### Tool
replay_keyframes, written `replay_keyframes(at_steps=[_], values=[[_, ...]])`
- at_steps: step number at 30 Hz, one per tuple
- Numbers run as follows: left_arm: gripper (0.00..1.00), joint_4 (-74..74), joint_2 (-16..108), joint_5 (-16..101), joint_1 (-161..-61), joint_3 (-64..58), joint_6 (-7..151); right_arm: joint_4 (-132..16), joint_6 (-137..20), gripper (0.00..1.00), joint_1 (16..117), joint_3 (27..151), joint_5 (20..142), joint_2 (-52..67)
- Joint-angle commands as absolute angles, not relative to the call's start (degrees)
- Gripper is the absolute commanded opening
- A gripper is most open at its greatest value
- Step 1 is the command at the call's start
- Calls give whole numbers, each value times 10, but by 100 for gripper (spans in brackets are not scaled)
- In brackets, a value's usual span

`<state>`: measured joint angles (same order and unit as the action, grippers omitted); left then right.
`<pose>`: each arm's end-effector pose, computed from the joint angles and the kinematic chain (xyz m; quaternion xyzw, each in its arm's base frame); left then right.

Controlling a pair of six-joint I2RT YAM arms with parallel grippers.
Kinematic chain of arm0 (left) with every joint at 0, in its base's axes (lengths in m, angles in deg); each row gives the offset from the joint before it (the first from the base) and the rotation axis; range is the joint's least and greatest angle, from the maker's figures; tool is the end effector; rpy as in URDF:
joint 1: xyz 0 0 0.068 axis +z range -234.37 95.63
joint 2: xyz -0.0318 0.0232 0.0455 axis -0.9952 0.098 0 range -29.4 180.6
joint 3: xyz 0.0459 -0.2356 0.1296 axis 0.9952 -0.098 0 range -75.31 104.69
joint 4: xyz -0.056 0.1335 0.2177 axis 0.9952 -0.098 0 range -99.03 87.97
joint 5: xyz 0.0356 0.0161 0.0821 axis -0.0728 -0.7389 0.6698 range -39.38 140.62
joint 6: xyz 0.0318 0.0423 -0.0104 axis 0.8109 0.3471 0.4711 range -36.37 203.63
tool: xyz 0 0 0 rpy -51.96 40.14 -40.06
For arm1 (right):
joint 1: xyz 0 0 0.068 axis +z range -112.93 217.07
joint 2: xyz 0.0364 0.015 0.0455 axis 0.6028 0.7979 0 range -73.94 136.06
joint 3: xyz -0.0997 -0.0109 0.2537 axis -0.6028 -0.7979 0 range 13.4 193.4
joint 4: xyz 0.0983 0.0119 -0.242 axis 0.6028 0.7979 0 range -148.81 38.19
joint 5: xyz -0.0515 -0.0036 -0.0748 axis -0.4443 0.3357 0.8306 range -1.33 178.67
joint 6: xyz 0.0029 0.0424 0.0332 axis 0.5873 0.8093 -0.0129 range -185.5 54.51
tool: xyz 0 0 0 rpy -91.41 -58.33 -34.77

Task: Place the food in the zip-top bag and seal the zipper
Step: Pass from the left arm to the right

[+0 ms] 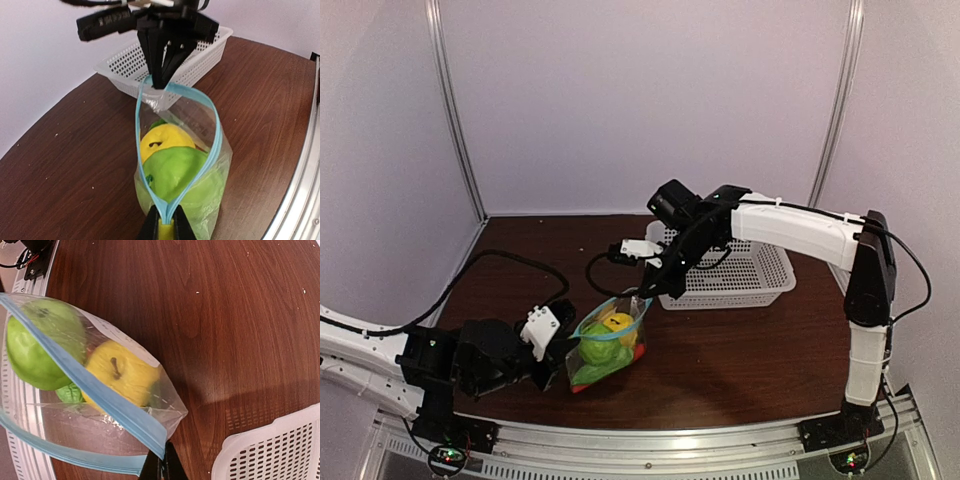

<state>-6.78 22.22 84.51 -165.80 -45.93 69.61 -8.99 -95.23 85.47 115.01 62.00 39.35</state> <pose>0.0492 -0.1926 0.2362 0.3258 0.7630 -0.2028 0.5201 0.2715 0.3298 0.2721 -0.6385 0.6965 0.2595 0.2000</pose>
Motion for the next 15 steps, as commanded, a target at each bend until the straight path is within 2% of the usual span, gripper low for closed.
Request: replay_keyframes(at_steps=[1, 5, 10, 12, 15], values=[[0, -144, 231, 888, -1660, -438, 658, 53, -946, 0, 854, 1215, 649, 389], [0, -163, 219, 883, -1660, -445, 644, 160, -991, 0, 854, 1243, 649, 391], [39, -73, 218, 872, -1660, -480, 653, 180, -984, 0, 854, 1229, 607, 404], [45, -55, 219, 865, -1660, -496, 644, 181, -976, 0, 854, 1233, 586, 406], [48, -39, 213, 825, -1660, -519, 642, 178, -964, 0, 854, 1231, 574, 401]])
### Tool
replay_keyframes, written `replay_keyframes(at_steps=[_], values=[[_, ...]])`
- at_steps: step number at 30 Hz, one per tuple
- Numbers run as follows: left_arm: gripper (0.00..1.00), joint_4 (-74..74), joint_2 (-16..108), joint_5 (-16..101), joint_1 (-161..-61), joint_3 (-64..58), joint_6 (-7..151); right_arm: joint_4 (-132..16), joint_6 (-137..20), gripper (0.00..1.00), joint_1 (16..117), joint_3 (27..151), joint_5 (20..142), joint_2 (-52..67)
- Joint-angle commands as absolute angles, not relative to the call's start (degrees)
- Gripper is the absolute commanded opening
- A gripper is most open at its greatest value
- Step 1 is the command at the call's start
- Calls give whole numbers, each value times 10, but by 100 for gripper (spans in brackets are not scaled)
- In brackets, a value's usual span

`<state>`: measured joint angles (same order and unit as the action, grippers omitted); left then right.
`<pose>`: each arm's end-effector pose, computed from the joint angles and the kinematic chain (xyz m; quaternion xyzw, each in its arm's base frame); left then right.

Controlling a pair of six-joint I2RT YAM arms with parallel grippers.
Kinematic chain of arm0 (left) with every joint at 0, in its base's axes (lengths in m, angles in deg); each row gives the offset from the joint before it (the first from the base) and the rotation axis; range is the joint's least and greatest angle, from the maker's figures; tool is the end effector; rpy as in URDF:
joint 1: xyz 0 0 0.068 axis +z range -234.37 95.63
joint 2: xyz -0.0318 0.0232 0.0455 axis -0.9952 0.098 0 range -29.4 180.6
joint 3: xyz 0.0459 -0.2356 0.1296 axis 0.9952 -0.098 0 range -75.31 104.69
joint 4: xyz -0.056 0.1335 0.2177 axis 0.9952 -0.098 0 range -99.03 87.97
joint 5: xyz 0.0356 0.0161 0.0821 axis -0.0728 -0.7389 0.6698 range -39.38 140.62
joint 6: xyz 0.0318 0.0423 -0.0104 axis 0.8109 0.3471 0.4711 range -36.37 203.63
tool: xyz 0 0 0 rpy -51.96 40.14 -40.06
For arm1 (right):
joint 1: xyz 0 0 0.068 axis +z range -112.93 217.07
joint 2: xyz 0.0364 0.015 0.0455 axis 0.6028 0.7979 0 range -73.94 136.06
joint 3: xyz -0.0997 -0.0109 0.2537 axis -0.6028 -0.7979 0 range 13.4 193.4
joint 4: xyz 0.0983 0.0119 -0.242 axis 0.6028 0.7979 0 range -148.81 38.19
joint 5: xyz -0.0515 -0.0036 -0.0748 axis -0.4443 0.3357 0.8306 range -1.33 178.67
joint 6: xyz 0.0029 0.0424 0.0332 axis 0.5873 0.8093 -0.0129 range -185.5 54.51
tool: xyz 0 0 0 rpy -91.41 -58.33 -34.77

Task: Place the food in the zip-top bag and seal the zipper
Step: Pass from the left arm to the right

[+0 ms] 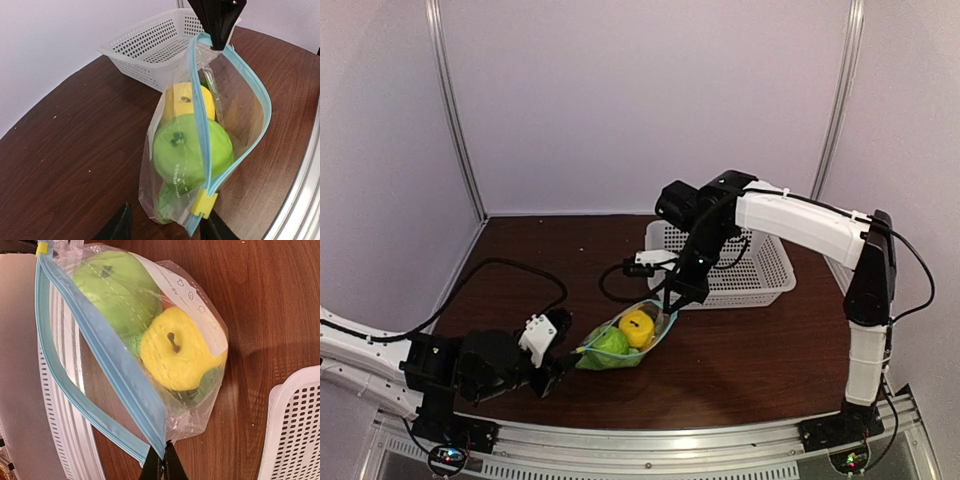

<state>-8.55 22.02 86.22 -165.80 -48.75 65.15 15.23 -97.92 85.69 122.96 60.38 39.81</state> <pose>0.0490 -0.1855 0.2177 0.3058 0.7862 -0.1854 0.5040 0.2495 0.3087 0.2939 -0.6458 0.7170 0.2547 0.0641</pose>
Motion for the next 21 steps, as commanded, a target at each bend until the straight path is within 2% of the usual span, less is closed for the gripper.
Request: replay_keyframes(at_steps=[1, 8, 15, 21], values=[[49, -39, 210, 821, -1660, -524, 641, 179, -963, 0, 854, 1228, 575, 401], [47, 24, 186, 837, -1660, -571, 675, 180, -955, 0, 853, 1217, 560, 397], [43, 54, 224, 767, -1663, -564, 709, 178, -934, 0, 845, 1214, 523, 405], [46, 0, 249, 832, -1747, -535, 707, 173, -923, 0, 842, 1204, 513, 398]])
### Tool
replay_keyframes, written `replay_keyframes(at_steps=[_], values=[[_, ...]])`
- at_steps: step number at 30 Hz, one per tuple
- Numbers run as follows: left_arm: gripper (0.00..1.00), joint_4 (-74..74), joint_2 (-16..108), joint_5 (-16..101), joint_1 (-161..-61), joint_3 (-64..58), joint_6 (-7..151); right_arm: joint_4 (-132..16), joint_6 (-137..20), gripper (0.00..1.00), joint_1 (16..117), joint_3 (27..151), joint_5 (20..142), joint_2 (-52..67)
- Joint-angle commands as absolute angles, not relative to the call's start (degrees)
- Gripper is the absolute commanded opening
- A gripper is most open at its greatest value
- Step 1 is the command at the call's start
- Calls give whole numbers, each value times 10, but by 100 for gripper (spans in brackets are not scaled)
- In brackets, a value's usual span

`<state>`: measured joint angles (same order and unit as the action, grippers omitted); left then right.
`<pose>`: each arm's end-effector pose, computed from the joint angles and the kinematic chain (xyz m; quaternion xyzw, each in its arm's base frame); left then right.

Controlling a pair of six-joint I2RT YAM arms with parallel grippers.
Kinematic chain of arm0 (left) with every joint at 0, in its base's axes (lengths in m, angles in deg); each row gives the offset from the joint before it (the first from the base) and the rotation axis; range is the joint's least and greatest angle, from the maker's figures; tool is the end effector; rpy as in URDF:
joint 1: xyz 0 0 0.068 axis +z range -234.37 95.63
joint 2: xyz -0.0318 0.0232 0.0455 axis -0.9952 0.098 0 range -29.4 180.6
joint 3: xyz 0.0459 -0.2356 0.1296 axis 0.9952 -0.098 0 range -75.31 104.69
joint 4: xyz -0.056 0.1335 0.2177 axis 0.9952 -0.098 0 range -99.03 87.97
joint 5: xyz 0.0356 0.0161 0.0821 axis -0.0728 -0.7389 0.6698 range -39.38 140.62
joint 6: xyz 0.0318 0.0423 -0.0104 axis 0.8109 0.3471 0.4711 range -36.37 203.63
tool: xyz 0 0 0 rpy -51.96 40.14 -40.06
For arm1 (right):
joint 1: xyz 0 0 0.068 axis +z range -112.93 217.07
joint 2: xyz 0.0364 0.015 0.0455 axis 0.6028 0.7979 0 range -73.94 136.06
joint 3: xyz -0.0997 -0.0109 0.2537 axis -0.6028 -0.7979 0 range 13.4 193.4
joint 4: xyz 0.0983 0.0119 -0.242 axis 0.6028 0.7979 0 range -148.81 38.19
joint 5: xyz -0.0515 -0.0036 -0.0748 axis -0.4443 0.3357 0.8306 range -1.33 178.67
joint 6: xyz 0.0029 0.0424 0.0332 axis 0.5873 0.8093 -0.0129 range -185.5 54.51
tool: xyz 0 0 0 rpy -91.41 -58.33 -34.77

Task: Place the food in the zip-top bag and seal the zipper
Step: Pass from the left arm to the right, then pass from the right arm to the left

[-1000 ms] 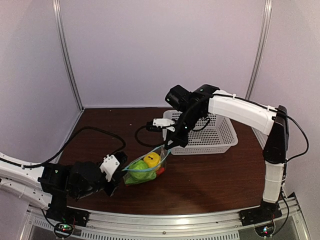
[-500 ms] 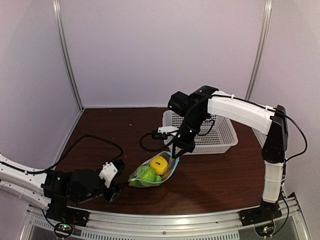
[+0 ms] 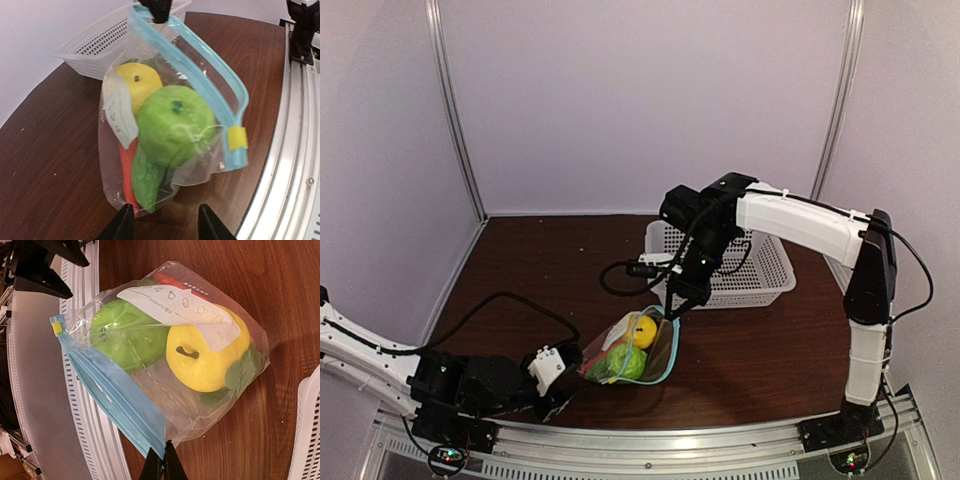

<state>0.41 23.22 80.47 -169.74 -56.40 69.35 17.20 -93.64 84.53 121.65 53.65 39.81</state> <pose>0.0328 -0.1844 0.1827 0.3867 0.7586 -0.2173 0.4772 0.2495 0.3020 0.2893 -0.6005 0.7378 0.3077 0.0191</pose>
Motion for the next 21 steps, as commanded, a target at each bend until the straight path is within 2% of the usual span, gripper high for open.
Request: replay_keyframes(at_steps=[1, 5, 12, 21], values=[[46, 5, 264, 849, -1759, -530, 712, 172, -922, 0, 842, 1202, 512, 397], [48, 57, 356, 935, -1787, -500, 747, 170, -920, 0, 842, 1200, 514, 394], [41, 84, 446, 1026, -1787, -473, 759, 169, -919, 0, 841, 1193, 511, 390], [37, 134, 438, 962, -1787, -487, 808, 168, -914, 0, 841, 1198, 500, 399]])
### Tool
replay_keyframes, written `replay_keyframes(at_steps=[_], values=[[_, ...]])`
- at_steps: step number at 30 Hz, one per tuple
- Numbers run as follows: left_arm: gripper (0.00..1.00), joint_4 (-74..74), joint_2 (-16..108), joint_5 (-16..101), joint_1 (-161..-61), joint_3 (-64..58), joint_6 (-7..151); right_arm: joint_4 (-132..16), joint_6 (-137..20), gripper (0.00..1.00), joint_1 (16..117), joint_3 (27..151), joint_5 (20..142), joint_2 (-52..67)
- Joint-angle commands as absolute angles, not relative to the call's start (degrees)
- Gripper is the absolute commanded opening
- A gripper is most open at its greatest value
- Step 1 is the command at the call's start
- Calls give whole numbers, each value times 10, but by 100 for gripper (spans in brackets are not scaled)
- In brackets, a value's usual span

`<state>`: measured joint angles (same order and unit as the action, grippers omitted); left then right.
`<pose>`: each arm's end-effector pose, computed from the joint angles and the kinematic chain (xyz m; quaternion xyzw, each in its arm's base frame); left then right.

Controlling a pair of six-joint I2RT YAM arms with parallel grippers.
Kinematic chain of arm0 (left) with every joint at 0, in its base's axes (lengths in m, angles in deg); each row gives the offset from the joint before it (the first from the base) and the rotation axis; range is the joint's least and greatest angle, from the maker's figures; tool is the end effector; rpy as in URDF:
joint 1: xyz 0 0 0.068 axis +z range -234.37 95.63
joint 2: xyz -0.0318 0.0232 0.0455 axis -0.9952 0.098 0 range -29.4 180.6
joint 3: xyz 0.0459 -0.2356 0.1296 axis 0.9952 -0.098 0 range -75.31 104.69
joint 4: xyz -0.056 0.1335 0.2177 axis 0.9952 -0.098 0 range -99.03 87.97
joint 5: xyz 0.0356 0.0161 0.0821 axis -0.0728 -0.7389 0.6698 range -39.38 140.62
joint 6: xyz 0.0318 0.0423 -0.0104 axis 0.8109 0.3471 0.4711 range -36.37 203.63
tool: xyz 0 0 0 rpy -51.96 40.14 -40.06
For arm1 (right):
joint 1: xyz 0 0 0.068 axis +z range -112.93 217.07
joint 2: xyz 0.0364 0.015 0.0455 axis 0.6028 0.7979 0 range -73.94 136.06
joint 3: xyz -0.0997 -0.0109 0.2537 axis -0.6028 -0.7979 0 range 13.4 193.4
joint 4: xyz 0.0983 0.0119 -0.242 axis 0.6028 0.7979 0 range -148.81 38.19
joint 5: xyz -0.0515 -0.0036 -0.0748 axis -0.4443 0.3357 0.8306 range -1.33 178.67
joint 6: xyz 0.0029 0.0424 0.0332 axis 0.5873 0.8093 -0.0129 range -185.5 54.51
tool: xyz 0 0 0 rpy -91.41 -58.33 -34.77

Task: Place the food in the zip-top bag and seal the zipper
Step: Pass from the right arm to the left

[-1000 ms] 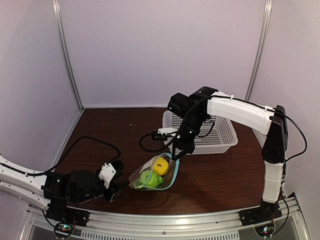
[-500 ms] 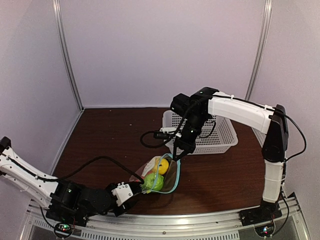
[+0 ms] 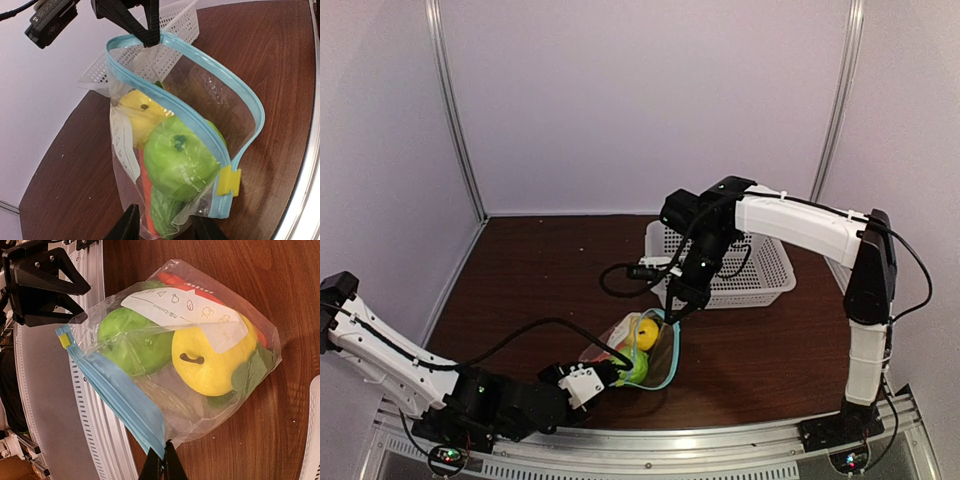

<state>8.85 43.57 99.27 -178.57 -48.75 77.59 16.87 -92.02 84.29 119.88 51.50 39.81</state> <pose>0.0096 -0.2357 0.1731 0.4281 0.7132 -0.0852 0.5484 0.2488 0.3005 0.2820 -0.5833 0.7451 0.3234 0.0001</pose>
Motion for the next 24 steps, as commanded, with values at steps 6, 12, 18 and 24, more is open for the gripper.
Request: replay_keyframes(at_steps=[6, 12, 18, 24], values=[[28, 131, 474, 937, -1788, -472, 825, 166, -912, 0, 841, 1197, 502, 397], [19, 157, 489, 952, -1788, -469, 831, 165, -911, 0, 841, 1193, 504, 394], [14, 175, 476, 963, -1787, -472, 831, 164, -907, 0, 841, 1192, 504, 395], [0, 188, 467, 955, -1787, -474, 849, 163, -905, 0, 841, 1192, 505, 396]])
